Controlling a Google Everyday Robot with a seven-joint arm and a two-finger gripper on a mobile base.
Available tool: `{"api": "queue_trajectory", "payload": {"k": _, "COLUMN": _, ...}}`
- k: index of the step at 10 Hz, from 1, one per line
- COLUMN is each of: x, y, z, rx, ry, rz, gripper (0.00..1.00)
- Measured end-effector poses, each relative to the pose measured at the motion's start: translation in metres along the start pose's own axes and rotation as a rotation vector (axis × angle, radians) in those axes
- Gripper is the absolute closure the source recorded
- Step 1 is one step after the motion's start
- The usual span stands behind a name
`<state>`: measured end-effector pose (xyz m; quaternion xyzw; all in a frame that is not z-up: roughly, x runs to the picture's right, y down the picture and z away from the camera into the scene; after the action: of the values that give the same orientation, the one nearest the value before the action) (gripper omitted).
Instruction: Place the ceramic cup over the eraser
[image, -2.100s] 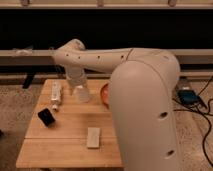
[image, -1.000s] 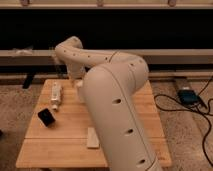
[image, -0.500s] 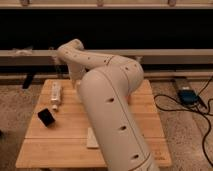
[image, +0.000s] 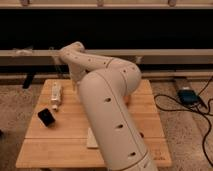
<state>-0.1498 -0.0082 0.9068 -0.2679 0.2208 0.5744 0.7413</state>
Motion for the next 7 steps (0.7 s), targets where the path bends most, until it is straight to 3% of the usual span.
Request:
{"api": "queue_trajectory", "payload": {"k": 2, "x": 0.000, "y": -0.001, "z": 0.006, "rx": -0.003, "ry": 0.018, "rz": -0.001, "gripper": 0.46}}
{"api": "queue_trajectory", "payload": {"k": 7, "x": 0.013, "y": 0.002, "z": 0.003, "rx": -0.021, "ry": 0.031, "rz": -0.019, "gripper": 0.96}}
